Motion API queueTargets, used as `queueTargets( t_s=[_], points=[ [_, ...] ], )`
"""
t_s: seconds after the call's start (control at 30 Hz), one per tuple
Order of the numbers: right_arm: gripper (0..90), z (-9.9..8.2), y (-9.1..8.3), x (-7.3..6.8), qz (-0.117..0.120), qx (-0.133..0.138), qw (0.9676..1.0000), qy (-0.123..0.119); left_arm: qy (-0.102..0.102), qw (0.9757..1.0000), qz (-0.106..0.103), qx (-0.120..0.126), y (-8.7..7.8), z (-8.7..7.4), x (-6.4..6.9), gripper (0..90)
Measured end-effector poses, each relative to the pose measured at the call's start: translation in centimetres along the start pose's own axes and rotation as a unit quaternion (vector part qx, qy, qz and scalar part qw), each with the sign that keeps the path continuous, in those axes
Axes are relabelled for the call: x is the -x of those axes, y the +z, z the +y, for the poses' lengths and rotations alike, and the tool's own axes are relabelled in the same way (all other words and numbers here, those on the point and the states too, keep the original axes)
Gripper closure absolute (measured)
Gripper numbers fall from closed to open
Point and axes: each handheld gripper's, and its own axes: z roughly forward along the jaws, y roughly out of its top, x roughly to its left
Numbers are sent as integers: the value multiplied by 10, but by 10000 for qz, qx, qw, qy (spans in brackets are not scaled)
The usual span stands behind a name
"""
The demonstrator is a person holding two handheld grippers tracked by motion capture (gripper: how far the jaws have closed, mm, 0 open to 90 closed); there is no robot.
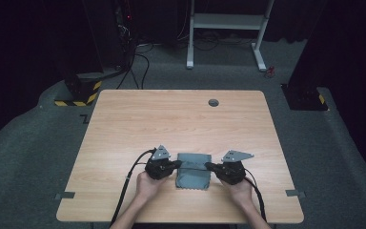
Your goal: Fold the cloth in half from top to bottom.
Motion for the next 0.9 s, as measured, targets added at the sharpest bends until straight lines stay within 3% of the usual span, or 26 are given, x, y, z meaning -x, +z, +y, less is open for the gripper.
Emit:
queueTargets(
  t_s=[0.33, 0.9],
  points=[
    [894, -5, -2, -9, 54, -115, 9998, -132, -11, 9999, -95, 62, -8, -7, 5, 885],
    [893, -18, -7, -19, 78, -258, 9993, -276, 84, 9997, -188, -122, -8, -19, 18, 883]
  ],
)
